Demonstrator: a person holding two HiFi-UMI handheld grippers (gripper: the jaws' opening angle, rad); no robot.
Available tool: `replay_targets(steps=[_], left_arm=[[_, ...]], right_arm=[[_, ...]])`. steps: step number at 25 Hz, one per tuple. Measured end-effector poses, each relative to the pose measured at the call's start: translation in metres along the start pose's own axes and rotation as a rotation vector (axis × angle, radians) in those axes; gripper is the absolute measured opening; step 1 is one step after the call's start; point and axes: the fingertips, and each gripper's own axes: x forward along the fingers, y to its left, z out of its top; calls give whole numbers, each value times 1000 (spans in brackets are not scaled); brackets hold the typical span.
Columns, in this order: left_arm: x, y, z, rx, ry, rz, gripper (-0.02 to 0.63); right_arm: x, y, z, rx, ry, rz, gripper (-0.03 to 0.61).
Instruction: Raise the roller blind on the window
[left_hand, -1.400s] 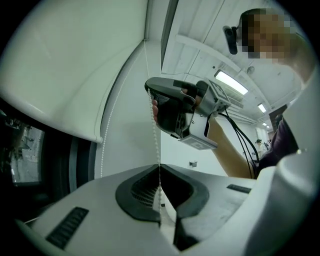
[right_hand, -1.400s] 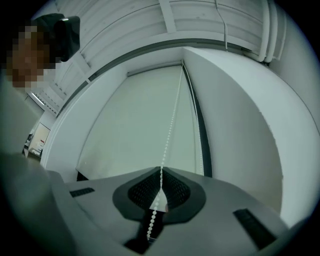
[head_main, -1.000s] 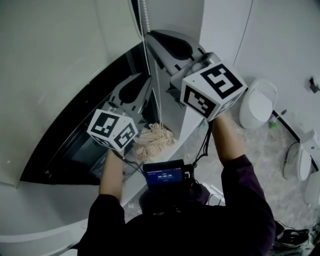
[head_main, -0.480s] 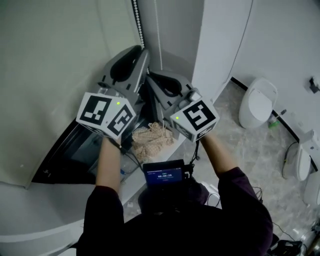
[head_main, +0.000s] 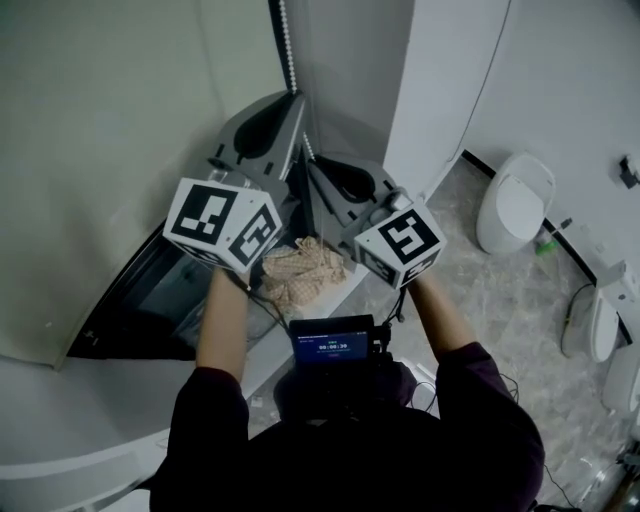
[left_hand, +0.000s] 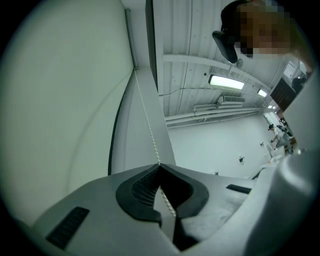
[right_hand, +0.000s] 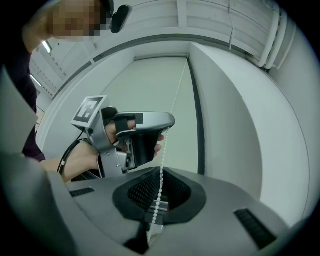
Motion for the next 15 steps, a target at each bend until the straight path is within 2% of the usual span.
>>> replay_targets(steps=[2, 5, 7, 11, 15], left_arm=[[-4, -1, -11, 34, 32, 10, 11], [-10, 0, -37, -6, 68, 18, 9], [-15, 2, -46, -31, 73, 27, 9], [-24, -3, -61, -1, 103, 29, 9], [-34, -19, -106, -39, 175, 23, 9]], right_arm=[[-1, 0, -3, 31, 14, -3, 17], [-5, -6, 0, 100, 1, -3, 17], [-8, -17, 12, 100, -40, -20, 17], [-7, -36, 47, 96, -103, -43, 18], [-2, -35, 73, 44, -134, -29, 18]])
